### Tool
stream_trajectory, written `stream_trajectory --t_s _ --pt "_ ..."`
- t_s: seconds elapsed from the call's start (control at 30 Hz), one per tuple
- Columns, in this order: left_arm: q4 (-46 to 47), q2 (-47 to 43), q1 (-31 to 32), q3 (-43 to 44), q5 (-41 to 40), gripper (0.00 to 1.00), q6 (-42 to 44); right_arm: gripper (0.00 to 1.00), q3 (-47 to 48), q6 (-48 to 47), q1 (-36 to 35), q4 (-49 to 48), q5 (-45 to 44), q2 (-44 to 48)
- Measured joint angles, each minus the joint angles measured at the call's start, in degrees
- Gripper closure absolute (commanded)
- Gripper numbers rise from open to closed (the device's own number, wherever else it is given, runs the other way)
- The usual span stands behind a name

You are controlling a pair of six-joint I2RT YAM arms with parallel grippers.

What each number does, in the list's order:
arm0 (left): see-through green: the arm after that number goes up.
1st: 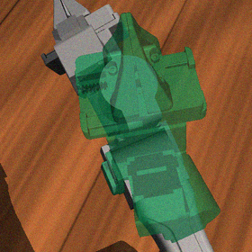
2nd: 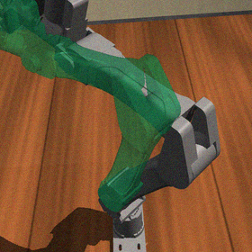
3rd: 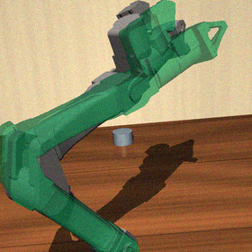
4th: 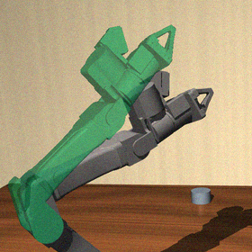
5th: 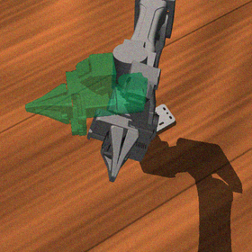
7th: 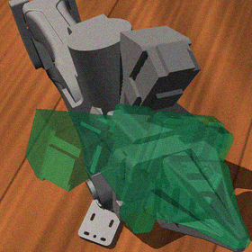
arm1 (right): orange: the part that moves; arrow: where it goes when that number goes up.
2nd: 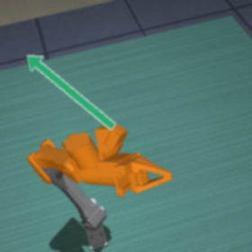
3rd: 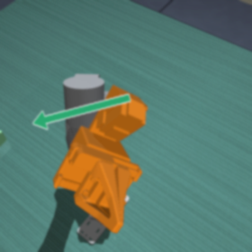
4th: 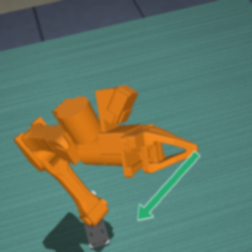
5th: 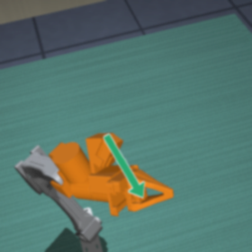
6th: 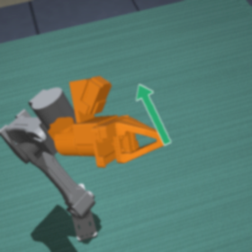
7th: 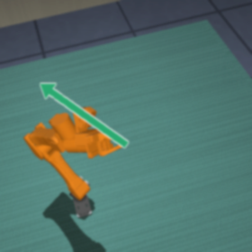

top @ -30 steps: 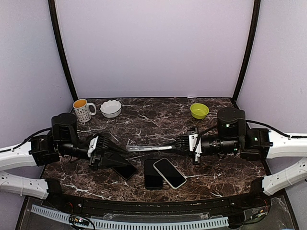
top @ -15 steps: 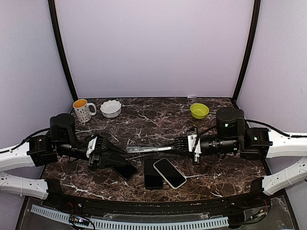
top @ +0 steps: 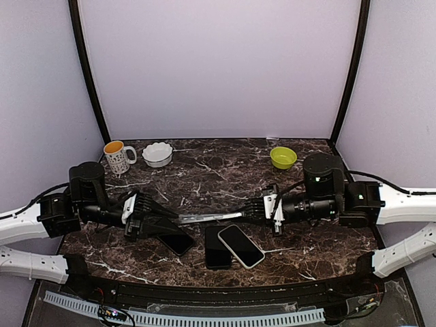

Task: Take the phone out of the phone case
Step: Pass from the right arm to the left

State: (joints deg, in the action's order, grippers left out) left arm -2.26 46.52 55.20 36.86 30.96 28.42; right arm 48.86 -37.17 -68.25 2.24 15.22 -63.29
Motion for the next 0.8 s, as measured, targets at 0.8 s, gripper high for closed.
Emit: stream_trajectory --t_s 0.8 --pt "2.8 -0.9 0.1 -2.5 1.1 0.67 -0.6 1.00 1.1 1.5 -0.5 0.2 -1.3 -0.8"
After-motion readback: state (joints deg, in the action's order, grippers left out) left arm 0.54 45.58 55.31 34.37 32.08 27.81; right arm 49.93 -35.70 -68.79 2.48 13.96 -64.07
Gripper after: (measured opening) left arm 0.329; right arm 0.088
